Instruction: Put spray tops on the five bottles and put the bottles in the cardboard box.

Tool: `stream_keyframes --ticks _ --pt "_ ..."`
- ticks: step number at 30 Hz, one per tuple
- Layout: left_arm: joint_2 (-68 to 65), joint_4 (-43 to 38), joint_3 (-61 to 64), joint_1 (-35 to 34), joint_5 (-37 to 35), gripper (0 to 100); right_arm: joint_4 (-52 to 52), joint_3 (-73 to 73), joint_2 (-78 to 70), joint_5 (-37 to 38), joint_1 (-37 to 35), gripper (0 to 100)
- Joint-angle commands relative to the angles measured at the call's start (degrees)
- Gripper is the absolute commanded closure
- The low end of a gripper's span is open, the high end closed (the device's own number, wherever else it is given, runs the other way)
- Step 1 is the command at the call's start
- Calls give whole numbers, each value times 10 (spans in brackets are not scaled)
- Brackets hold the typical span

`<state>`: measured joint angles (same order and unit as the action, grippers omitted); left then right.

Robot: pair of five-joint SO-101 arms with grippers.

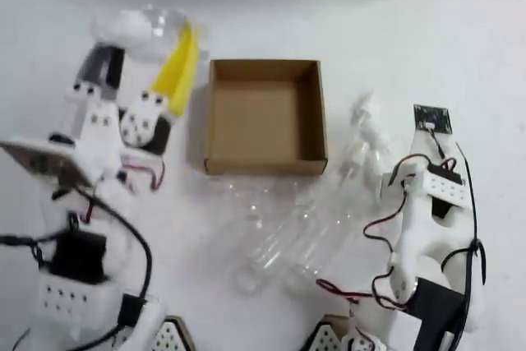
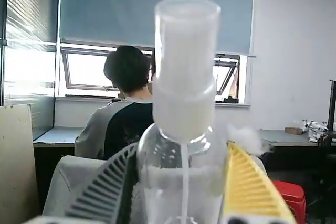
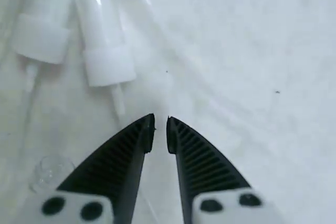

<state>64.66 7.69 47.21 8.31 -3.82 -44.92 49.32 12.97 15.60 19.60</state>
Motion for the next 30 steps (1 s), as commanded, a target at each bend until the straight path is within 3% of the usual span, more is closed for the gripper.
stream_keyframes --ticks 1,15,23,30 --pt "-95 -18 -118 7 -6 880 6 -3 13 22 4 981" --pt "-330 -26 -173 18 -6 880 17 -1 -5 26 3 981" --pt "-433 -136 -144 20 -6 880 18 -1 -7 27 3 981" --pt "-526 -145 -146 20 -6 880 18 -6 -10 44 -6 981"
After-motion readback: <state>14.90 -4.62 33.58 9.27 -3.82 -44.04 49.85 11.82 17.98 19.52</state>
